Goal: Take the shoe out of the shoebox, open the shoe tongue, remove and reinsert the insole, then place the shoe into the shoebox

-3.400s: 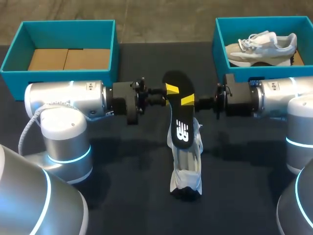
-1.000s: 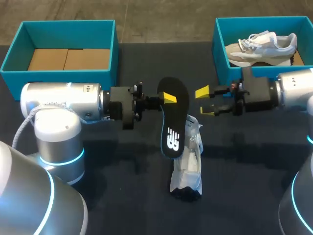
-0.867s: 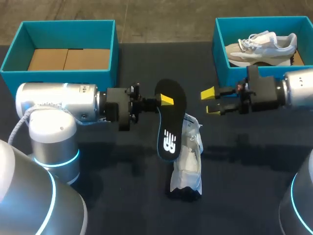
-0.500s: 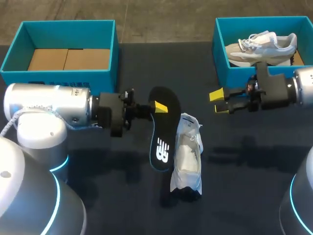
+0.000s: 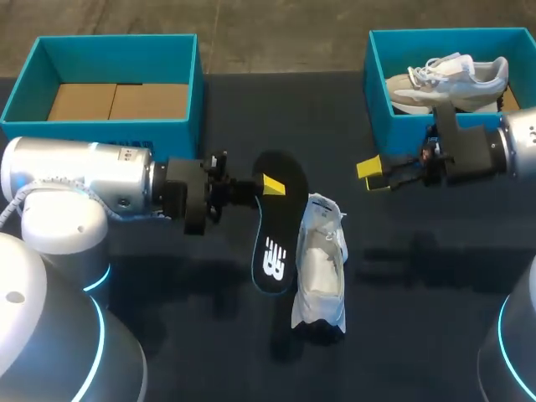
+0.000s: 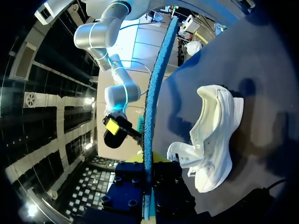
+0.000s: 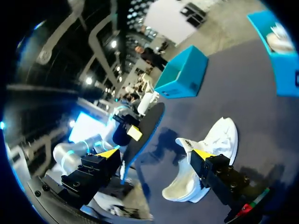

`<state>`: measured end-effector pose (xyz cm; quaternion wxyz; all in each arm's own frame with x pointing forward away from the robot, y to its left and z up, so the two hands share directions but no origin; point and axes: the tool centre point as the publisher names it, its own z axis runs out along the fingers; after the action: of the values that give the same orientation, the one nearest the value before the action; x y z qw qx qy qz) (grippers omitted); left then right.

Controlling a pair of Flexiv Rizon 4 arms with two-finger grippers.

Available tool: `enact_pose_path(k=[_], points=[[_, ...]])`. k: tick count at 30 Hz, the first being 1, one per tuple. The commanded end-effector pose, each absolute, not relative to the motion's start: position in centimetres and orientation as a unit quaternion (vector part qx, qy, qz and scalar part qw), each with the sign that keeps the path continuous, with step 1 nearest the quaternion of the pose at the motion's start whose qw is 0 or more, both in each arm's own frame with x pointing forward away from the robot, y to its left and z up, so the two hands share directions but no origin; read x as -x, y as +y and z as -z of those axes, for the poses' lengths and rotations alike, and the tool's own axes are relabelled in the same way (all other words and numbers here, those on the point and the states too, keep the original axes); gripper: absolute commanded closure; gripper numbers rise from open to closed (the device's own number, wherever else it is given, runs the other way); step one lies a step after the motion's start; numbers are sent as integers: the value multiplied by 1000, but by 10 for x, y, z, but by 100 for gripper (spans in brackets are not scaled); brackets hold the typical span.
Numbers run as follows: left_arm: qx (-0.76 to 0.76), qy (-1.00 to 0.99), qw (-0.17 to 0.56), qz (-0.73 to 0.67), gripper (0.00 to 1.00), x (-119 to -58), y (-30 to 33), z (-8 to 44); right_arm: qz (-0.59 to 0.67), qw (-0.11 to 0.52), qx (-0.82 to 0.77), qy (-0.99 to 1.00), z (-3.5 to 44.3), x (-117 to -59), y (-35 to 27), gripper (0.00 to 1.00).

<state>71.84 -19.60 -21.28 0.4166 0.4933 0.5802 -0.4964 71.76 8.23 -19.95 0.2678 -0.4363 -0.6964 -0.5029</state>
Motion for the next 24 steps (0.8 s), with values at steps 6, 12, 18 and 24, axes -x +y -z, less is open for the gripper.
enact_pose_path(k=[6, 12, 18, 24], points=[[-477, 596, 387, 517, 100, -697, -189, 211, 511, 202, 365, -751, 198, -703, 59, 0], [-452, 635, 352, 519, 100, -683, -187, 204, 514, 165, 338, -771, 207, -691, 47, 0], [-417, 651, 324, 545, 100, -675, -190, 202, 515, 152, 322, -780, 211, -683, 44, 0], [-417, 651, 324, 545, 100, -675, -190, 202, 515, 152, 322, -780, 211, -683, 44, 0]])
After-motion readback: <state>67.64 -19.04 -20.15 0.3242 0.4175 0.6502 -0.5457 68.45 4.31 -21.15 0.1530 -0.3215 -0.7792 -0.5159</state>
